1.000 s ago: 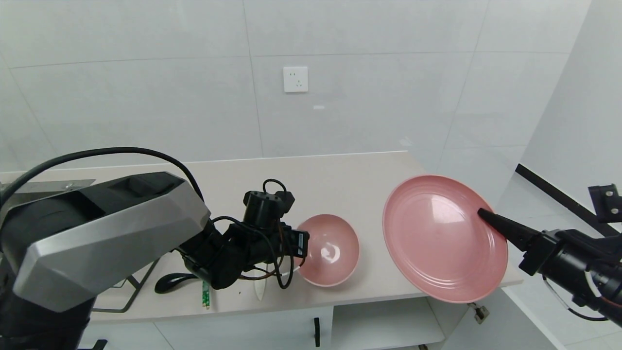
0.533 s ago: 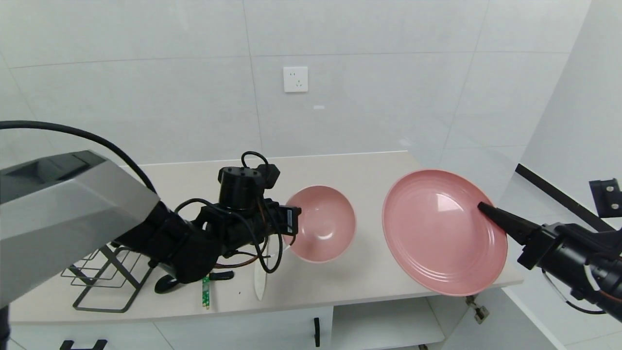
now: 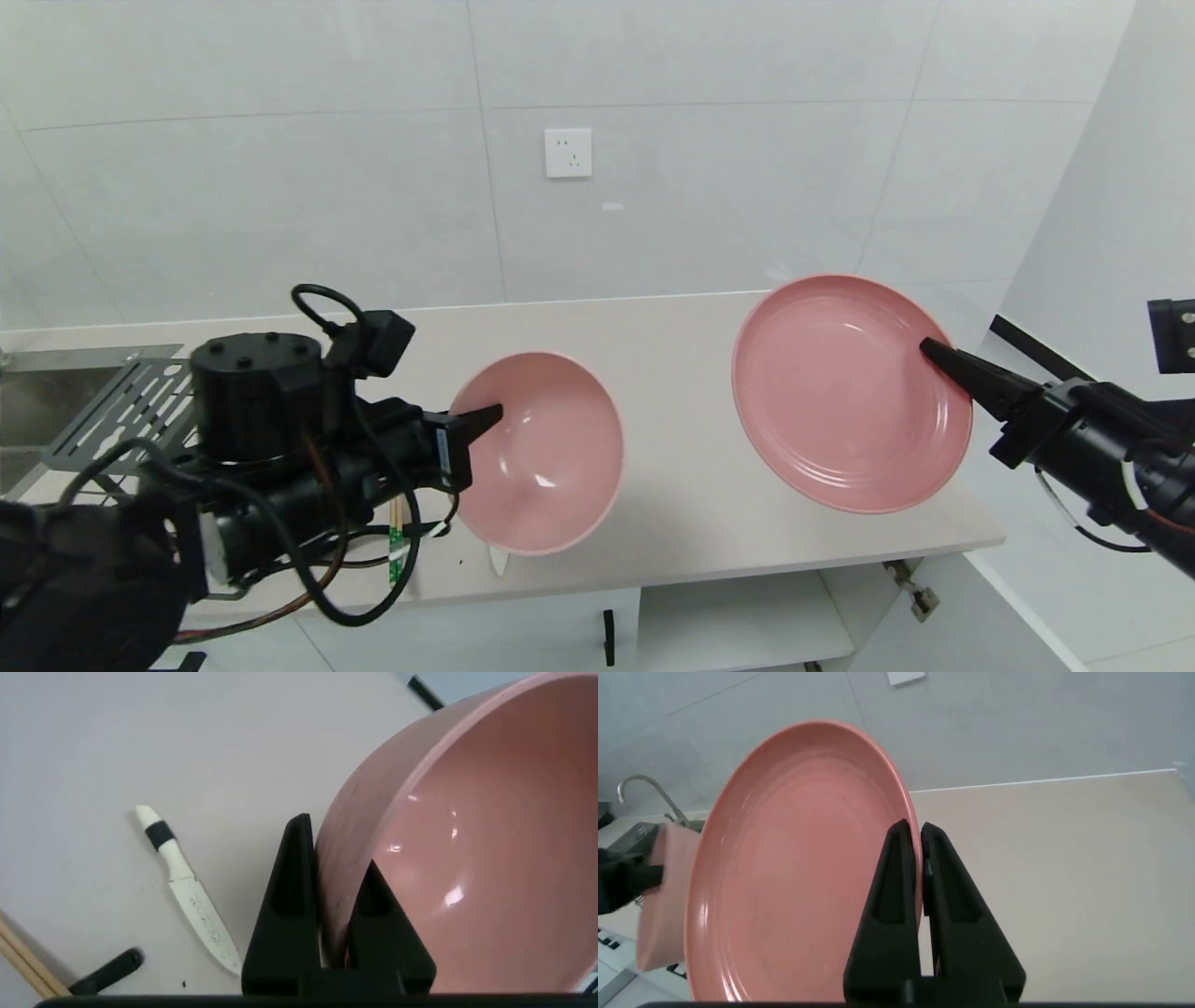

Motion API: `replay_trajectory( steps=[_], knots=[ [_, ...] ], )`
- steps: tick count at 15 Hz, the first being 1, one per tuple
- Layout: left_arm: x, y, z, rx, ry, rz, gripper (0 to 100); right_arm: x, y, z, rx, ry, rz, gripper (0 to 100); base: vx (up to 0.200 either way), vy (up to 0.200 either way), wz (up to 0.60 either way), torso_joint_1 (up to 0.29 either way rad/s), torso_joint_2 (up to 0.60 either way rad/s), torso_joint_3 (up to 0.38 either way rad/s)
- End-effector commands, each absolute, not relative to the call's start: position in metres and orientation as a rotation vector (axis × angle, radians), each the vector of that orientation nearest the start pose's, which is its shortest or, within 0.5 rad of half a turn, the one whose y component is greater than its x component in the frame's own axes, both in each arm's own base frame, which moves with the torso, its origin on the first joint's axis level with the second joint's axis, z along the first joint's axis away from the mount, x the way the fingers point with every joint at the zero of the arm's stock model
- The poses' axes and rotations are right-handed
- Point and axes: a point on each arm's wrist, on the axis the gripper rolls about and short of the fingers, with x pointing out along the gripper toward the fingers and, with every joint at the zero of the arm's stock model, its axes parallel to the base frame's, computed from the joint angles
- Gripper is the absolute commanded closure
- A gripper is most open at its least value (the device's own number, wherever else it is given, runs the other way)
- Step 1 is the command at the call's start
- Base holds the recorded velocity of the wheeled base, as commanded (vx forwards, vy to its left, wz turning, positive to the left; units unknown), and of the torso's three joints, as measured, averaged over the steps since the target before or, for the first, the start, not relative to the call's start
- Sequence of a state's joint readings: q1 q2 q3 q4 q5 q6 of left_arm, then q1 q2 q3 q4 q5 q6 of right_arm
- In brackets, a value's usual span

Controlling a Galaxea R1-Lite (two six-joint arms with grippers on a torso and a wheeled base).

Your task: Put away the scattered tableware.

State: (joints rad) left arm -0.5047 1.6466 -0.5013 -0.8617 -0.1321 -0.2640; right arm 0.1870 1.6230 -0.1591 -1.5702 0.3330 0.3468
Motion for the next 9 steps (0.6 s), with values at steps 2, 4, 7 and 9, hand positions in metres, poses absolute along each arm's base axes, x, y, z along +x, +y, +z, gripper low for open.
replay_trajectory(
  steps=[2, 4, 7, 9],
  knots=[
    [0.194, -0.109, 0.154, -0.325, 0.277, -0.597, 100, 0.206, 0.047, 0.144, 0.331, -0.013, 0.538, 100, 0.0, 0.0, 0.0, 0.0, 0.0, 0.0],
    [0.192, -0.106, 0.151, -0.356, 0.237, -0.6, 100, 0.203, 0.048, 0.143, 0.33, -0.006, 0.544, 100, 0.0, 0.0, 0.0, 0.0, 0.0, 0.0],
    [0.193, -0.114, 0.155, -0.398, 0.116, -0.656, 100, 0.202, 0.049, 0.143, 0.321, -0.008, 0.548, 100, 0.0, 0.0, 0.0, 0.0, 0.0, 0.0],
    [0.182, -0.115, 0.161, -0.554, 0.087, -0.707, 100, 0.203, 0.048, 0.142, 0.272, -0.015, 0.54, 100, 0.0, 0.0, 0.0, 0.0, 0.0, 0.0]
  ],
)
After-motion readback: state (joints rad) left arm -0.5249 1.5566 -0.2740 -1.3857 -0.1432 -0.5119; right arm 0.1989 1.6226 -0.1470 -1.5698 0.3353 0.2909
